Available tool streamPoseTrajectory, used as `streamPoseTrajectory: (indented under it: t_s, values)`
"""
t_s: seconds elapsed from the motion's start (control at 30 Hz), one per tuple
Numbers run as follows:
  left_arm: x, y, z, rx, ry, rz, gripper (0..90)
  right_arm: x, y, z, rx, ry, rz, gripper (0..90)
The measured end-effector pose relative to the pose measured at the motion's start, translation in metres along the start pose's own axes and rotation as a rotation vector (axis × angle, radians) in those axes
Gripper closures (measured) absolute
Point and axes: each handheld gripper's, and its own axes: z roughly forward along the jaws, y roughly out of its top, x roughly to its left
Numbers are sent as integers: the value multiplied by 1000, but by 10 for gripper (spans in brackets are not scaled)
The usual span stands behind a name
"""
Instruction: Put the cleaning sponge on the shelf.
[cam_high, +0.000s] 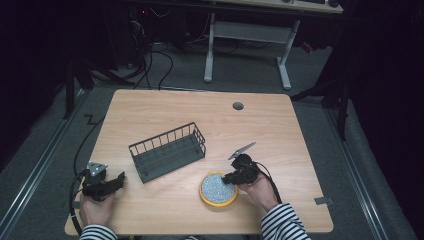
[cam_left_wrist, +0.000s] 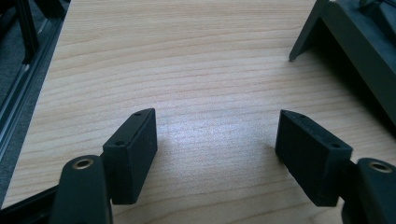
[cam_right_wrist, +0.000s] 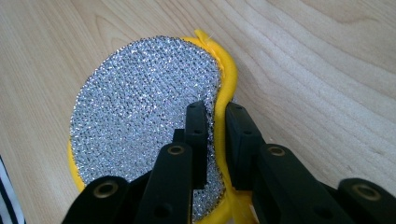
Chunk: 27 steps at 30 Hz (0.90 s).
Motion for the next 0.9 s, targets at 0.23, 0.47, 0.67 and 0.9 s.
streamPoseTrajectory:
  t_s: [0.23, 0.47, 0.67, 0.9]
  values:
    - [0, 0, 0, 0, -6, -1, 291, 3, 5, -15, -73, -2, -22, 818]
    - [1, 0, 0, 0, -11, -2, 284, 8, 18, -34, -121, -24, -51, 820]
    - [1, 0, 0, 0, -11, -3, 285, 10, 30, -47, -157, -28, -67, 820]
    - [0, 1, 1, 3, -7, 4, 282, 11, 45, -69, -233, -22, -87, 820]
